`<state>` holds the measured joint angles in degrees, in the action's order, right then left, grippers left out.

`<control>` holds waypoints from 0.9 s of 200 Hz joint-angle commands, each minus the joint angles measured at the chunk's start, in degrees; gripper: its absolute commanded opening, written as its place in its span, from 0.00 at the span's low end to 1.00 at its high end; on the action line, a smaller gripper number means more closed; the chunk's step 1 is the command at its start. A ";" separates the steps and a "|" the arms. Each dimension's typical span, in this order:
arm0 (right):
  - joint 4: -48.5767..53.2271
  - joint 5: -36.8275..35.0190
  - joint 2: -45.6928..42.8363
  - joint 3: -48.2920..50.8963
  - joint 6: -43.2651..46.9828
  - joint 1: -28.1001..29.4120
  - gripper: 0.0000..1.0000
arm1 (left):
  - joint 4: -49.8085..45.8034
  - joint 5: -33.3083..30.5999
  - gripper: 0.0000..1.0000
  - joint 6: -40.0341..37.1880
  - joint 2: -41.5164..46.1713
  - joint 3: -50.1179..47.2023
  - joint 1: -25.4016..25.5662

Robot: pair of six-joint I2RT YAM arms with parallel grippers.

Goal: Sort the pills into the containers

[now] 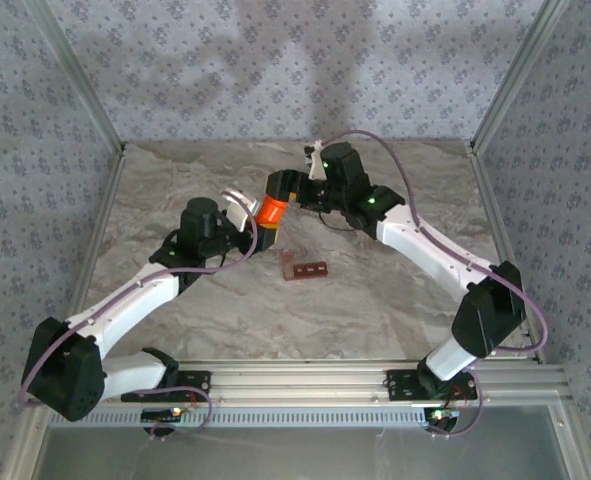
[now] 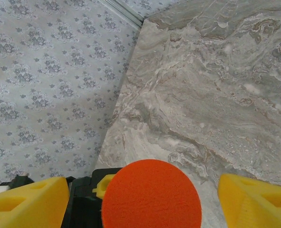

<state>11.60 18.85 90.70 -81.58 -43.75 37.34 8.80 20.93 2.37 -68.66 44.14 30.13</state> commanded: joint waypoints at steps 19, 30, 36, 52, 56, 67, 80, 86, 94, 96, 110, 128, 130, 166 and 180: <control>-4.58 2.02 1.92 1.49 -3.46 0.41 0.74 | 3.19 -0.58 0.00 -0.45 0.47 2.40 0.45; -5.43 2.33 2.03 2.02 -3.88 0.52 0.67 | 3.21 -0.54 0.00 -0.42 0.44 2.44 0.46; -5.61 2.54 2.20 2.09 -4.09 0.56 0.63 | 3.16 -0.54 0.00 -0.52 0.49 2.44 0.46; -6.70 3.81 2.46 2.35 -4.57 0.63 0.53 | 3.19 -0.62 0.00 -0.41 0.55 2.39 0.39; -6.95 4.05 2.55 2.45 -4.59 0.63 0.51 | 3.24 -0.68 0.00 -0.35 0.56 2.39 0.38; -7.42 4.73 2.57 2.80 -4.55 0.71 0.46 | 3.31 -0.86 0.00 -0.24 0.63 2.30 0.45; -8.44 5.91 2.40 3.62 -3.70 0.57 0.42 | 3.62 -0.91 0.00 0.13 0.81 2.18 0.46; -9.41 6.42 2.12 4.33 -2.87 0.42 0.40 | 3.96 -0.72 0.00 0.27 0.92 2.00 0.43; -11.19 7.81 1.81 5.37 -1.71 -0.07 0.38 | 4.34 -0.48 0.00 0.64 1.07 1.81 0.45; -11.67 8.31 1.76 5.68 -1.39 -0.23 0.38 | 4.49 -0.35 0.00 0.69 1.08 1.76 0.45; -16.70 13.37 1.50 7.43 3.74 -1.95 0.38 | 5.28 1.00 0.00 1.42 1.44 1.56 0.30; -25.67 22.06 0.72 10.21 10.06 -4.14 0.41 | 6.90 4.64 0.00 3.81 1.86 1.43 -0.44; -26.10 22.88 0.69 10.32 10.85 -4.28 0.41 | 7.23 5.17 0.00 4.25 1.87 1.35 -0.54; -26.44 29.09 0.91 8.78 13.01 -5.68 0.52 | 8.53 8.49 0.00 7.08 2.35 1.47 -1.26; -26.02 27.85 0.34 8.29 10.71 -5.87 0.67 | 7.34 6.95 0.00 6.17 2.63 1.65 -1.29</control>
<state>-12.78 42.57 92.44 -72.27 -35.33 31.57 11.86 25.93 7.20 -68.36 44.23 29.28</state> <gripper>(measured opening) 0.553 0.529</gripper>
